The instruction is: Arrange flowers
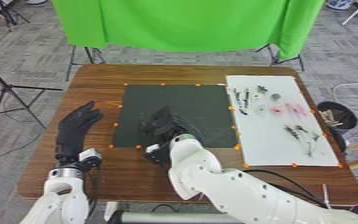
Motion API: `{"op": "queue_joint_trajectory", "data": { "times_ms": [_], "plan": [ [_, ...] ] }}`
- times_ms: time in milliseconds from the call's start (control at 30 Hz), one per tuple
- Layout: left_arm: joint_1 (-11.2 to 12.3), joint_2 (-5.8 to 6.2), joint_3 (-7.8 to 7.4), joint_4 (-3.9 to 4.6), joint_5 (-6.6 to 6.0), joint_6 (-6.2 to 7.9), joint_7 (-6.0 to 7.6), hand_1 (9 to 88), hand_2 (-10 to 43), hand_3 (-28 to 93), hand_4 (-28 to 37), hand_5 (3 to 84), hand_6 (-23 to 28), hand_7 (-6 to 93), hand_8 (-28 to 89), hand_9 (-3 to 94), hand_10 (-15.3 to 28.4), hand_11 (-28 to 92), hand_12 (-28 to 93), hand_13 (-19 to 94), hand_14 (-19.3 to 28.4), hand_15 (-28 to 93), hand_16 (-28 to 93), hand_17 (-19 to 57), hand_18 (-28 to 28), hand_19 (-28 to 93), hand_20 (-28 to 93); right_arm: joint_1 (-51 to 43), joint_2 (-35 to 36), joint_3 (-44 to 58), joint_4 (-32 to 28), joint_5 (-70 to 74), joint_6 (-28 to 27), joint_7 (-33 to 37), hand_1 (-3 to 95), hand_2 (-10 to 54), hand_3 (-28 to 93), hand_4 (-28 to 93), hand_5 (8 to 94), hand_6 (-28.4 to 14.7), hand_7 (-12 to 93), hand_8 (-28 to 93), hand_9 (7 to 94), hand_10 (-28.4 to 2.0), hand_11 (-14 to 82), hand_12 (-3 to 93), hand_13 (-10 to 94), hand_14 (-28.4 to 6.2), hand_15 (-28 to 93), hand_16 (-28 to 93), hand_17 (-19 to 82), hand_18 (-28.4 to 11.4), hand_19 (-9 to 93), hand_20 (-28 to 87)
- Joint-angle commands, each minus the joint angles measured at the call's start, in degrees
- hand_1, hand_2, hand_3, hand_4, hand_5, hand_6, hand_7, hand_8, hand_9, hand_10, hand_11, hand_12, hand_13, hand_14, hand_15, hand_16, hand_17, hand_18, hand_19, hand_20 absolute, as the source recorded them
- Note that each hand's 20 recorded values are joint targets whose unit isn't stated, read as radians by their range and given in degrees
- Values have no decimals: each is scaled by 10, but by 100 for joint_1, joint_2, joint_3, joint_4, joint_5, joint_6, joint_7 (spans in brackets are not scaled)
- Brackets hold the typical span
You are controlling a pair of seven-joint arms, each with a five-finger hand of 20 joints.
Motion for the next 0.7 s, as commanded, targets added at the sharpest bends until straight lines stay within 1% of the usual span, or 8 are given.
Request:
{"op": "queue_joint_trajectory", "data": {
  "times_ms": [33,133,267,300,333,467,533,700],
  "plan": [
    [25,-187,117,186,14,-22,30,232,-46,749,-267,520,1,169,-79,506,137,204,125,424,171,244,-1,118,99,30,184,-168,-210,-9,190,-102,134,-32,601,-95,619,52,724,-70,503,52,937,-134,291,289,937,-19,563,175,786,-37,762,446],
    [-33,-219,168,261,32,-29,19,221,-28,751,-279,528,-6,175,-84,509,137,205,124,428,171,245,0,118,99,30,184,-208,-266,32,269,-85,182,-51,601,-95,620,50,724,-70,504,50,937,-134,289,289,937,-19,561,175,786,-37,756,451],
    [61,-322,136,263,10,-27,21,207,-29,753,-282,532,-10,178,-86,511,136,206,125,431,170,246,-1,118,99,30,183,-254,-316,36,316,-119,164,-68,601,-95,623,46,723,-69,505,50,937,-132,287,288,937,-20,561,175,787,-38,751,459],
    [54,-324,139,293,1,-54,13,204,-30,752,-282,533,-11,180,-86,512,136,207,125,431,170,246,-1,118,99,30,183,-262,-321,28,320,-129,197,-70,599,-95,623,46,723,-69,505,50,937,-132,287,288,937,-20,561,175,787,-39,750,462],
    [100,-348,117,281,-8,-26,4,201,-32,752,-282,535,-12,181,-86,513,136,207,125,432,170,246,-1,118,98,30,184,-281,-330,37,321,-119,144,-72,599,-95,623,45,722,-68,505,49,937,-132,287,287,937,-20,561,175,787,-38,749,464],
    [112,-365,94,340,-32,-1,-9,197,-30,749,-282,536,-12,182,-88,517,137,208,126,434,170,246,-2,118,98,30,183,-260,-347,11,339,-35,194,-73,598,-95,625,43,720,-67,507,48,937,-133,287,286,937,-20,559,175,786,-39,745,469],
    [135,-366,79,342,-54,27,-7,191,-26,750,-282,537,-13,182,-88,518,137,208,126,434,170,246,-2,118,98,30,184,-279,-354,35,327,23,145,-78,599,-95,624,37,719,-67,507,47,937,-133,288,285,937,-20,558,175,785,-39,742,472],
    [184,-412,44,336,-59,3,-25,184,-27,754,-283,536,-11,181,-89,518,137,208,126,435,170,245,-2,118,97,30,184,-272,-355,-45,293,158,141,-126,600,-95,624,22,711,-63,509,43,937,-134,276,288,937,-21,547,179,784,-37,732,481]
  ]
}}
